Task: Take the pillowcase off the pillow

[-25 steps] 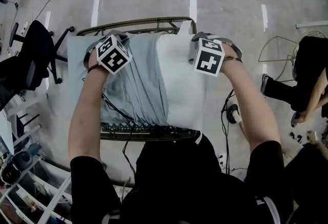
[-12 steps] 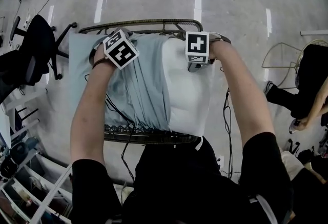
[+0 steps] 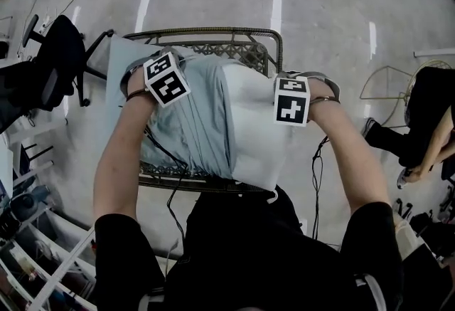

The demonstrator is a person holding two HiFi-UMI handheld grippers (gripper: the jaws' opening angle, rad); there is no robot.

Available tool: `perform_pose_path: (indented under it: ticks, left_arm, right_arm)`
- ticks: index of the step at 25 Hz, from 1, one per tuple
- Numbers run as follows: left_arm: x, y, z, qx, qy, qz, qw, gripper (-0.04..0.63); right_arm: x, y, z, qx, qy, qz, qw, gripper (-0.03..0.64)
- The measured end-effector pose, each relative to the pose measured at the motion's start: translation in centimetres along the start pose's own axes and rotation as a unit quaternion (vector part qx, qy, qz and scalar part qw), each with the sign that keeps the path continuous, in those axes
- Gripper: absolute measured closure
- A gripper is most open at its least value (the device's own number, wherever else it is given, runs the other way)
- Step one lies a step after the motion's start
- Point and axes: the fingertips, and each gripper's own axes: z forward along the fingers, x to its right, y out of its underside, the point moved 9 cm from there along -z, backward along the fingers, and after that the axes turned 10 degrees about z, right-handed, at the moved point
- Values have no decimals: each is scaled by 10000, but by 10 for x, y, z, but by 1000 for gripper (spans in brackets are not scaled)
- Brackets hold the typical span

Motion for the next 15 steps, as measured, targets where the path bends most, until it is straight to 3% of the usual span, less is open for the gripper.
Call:
perform_pose_path:
  ticks: [6, 9, 12, 15]
  left_arm:
    - [13, 20, -15, 329, -86, -397, 9986, 581]
    - [19, 14, -19, 736, -325, -678, 9944, 578]
    - [34, 7, -25, 995, -675, -839, 9892, 561]
    - [58, 12, -38, 1251, -924, -1083, 9819, 535]
  right_arm:
    - [-18, 22, -10, 289, -111, 354, 9989, 433]
    - [-11, 27, -1, 368, 15, 636, 9973, 350]
    - [-5, 25, 4, 349, 504, 908, 9940, 276]
    - [-14, 30, 1, 507, 1144, 1209, 9847, 272]
